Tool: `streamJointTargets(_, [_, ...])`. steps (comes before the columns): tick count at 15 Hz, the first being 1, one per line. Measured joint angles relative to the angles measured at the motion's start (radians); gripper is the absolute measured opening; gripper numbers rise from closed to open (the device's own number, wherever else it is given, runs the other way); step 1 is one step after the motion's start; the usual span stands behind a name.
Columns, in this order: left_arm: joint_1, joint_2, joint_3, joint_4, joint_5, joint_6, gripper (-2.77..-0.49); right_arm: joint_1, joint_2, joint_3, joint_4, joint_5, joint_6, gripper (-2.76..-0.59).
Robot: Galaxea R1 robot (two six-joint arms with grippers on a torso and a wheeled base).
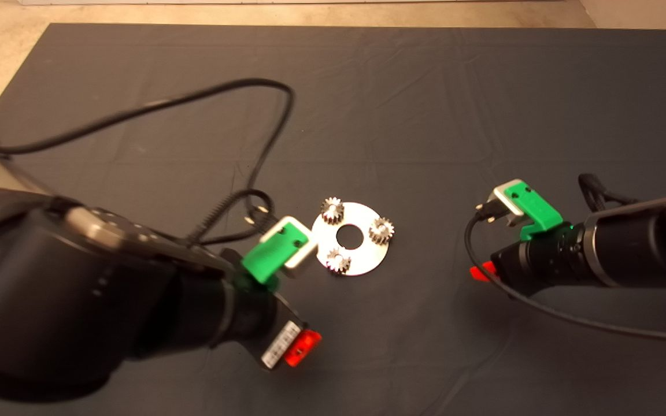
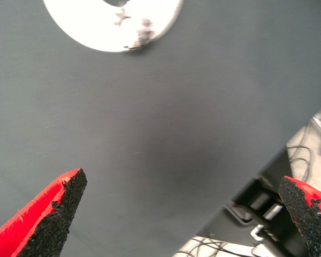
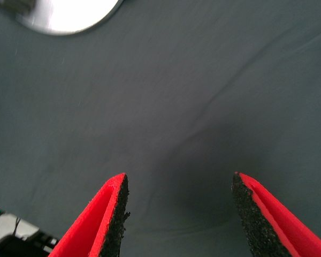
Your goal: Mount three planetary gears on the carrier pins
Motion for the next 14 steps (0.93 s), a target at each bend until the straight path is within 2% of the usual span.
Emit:
streamJointTargets(1, [0.000, 0.005, 0.000, 0.000, 0.001, -0.015, -0.64, -0.042, 0.001, 0.003, -0.013, 0.000, -0.011, -1.94])
streamJointTargets(3, [0.000, 0.006, 0.000, 0.000, 0.008, -0.023, -0.64, -0.133, 0.011, 0.006, -0.066, -0.001, -0.042, -1.94])
streamJointTargets(4, [0.000, 0.012, 0.000, 0.000, 0.008, -0.024, -0.64, -0.160, 0.025, 0.008, -0.095, -0.002, -0.060, -1.94])
streamJointTargets(6, [0.000, 0.017, 0.000, 0.000, 0.007, -0.030, -0.64, -0.188, 0.080, 0.009, -0.155, -0.001, -0.089, -1.94])
streamJointTargets(7, [0.000, 0.017, 0.000, 0.000, 0.007, -0.030, -0.64, -0.199, 0.111, 0.009, -0.171, -0.002, -0.094, -1.94])
streamJointTargets(10, [0.000, 0.016, 0.009, 0.000, 0.008, -0.031, -0.64, -0.220, 0.220, 0.018, -0.200, 0.000, -0.111, -1.94])
streamJointTargets(11, [0.000, 0.014, 0.013, 0.000, 0.006, -0.031, -0.64, -0.223, 0.243, 0.021, -0.202, 0.006, -0.114, -1.94])
streamJointTargets(13, [0.000, -0.008, 0.015, 0.001, 0.007, -0.034, -0.64, -0.223, 0.237, 0.024, -0.212, 0.008, -0.115, -1.94])
streamJointTargets(14, [0.001, -0.023, 0.017, 0.005, 0.007, -0.034, -0.64, -0.223, 0.212, 0.024, -0.222, 0.008, -0.115, -1.94])
